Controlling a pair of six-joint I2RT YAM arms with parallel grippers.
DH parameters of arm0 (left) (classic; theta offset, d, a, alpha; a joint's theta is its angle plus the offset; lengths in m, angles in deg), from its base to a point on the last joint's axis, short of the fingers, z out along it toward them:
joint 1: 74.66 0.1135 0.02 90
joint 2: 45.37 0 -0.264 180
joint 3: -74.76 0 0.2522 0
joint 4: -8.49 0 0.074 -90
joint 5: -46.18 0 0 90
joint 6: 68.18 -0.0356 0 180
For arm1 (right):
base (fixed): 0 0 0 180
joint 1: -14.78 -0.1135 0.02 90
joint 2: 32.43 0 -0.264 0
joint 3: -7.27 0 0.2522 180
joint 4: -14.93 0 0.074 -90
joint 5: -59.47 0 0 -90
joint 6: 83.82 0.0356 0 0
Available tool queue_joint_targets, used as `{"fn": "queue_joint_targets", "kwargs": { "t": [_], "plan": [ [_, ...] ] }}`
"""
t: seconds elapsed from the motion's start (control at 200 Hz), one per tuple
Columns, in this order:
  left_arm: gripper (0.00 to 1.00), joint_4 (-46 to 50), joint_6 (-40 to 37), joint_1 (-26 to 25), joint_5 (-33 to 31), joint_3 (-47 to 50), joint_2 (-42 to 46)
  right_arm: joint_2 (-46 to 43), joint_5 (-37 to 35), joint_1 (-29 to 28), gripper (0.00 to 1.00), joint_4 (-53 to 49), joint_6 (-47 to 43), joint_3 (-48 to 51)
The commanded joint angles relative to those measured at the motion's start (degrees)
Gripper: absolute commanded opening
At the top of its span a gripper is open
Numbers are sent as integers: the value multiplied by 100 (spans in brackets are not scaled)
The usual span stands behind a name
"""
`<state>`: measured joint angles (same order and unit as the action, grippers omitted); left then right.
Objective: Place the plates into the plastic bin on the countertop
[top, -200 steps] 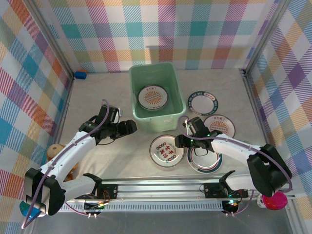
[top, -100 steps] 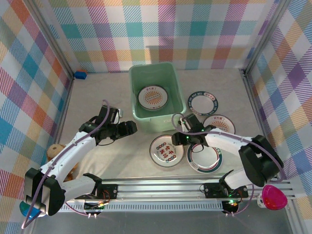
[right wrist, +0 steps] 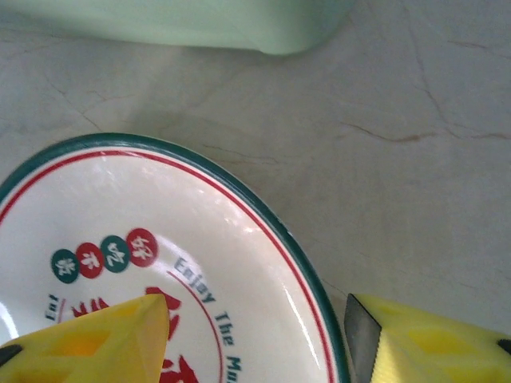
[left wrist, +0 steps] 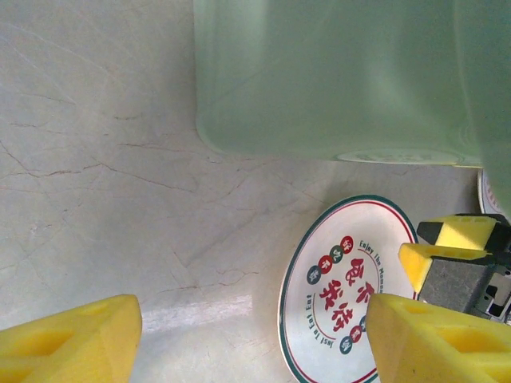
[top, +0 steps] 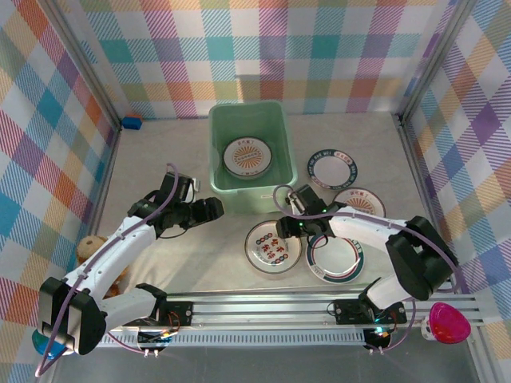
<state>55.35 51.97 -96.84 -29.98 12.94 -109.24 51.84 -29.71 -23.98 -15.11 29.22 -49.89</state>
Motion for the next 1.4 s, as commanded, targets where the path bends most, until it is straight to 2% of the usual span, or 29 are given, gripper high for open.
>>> {"fn": "queue_joint_targets", "kwargs": {
  "t": [0.0, 0.55, 0.805, 1.04, 1.16, 1.25, 1.395],
  "plan": [
    [74, 127, -115, 64, 4, -77, 61, -345, -295, -8, 62, -211, -89, 111],
    [74, 203, -80, 64, -23, -12, 156, 111, 7, 9, 60, 70, -189, 380],
    [74, 192, -71, 64, -23, 11, 142, 375, 278, 9, 55, 350, -191, 499],
    [74, 190, -71, 64, -49, 15, 124, 269, 405, 10, 49, 572, -244, 539],
    [74, 188, -62, 64, -49, 24, 100, 350, 438, 12, 45, 608, -266, 517],
    [74, 188, -54, 64, -53, 33, 112, 353, 436, 9, 39, 665, -283, 534],
    [74, 196, -54, 71, -75, 38, 125, 273, 411, 10, 36, 738, -251, 600]
  ]
}}
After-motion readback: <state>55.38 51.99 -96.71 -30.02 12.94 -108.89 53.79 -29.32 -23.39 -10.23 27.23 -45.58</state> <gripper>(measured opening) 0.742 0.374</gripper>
